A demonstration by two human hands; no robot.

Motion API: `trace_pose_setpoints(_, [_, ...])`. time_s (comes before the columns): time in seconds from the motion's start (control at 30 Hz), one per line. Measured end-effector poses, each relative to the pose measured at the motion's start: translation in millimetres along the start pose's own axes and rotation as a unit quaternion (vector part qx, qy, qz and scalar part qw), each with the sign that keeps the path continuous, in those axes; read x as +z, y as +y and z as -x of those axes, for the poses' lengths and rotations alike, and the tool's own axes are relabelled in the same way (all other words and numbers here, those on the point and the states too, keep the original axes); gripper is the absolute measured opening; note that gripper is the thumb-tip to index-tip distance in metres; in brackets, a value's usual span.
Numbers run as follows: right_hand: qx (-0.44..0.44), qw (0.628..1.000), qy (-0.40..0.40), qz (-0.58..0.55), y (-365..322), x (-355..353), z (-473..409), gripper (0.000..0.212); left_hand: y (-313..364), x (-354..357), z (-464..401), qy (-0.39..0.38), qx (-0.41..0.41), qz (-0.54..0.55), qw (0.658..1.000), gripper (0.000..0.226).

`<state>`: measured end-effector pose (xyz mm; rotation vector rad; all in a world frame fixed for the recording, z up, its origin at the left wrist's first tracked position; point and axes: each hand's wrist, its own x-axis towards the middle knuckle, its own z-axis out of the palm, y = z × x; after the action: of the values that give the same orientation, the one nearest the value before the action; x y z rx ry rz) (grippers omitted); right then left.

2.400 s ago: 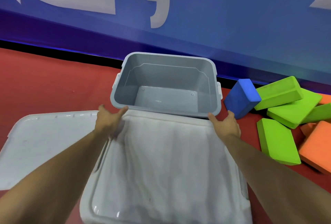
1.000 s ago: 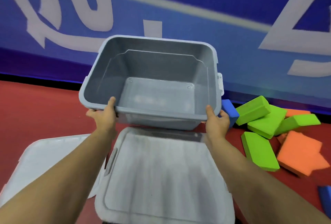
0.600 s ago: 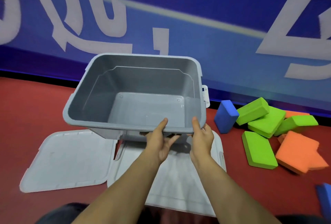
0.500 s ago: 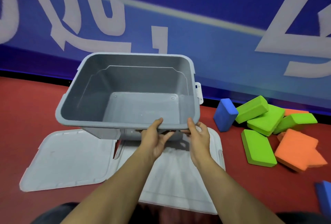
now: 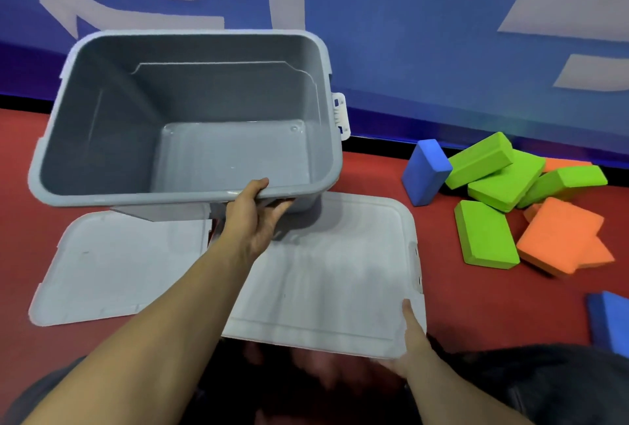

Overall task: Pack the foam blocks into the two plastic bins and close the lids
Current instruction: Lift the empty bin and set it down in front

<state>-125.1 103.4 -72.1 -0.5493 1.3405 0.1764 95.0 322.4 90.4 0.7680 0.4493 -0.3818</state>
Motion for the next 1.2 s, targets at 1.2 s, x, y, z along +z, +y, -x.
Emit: trace_pose_setpoints(1.2, [-0.11,0.973,-0.192,-0.062,-113,304,-94,0.094,81,6,-98,0.044,0.101,-0.04,0.993,0.005])
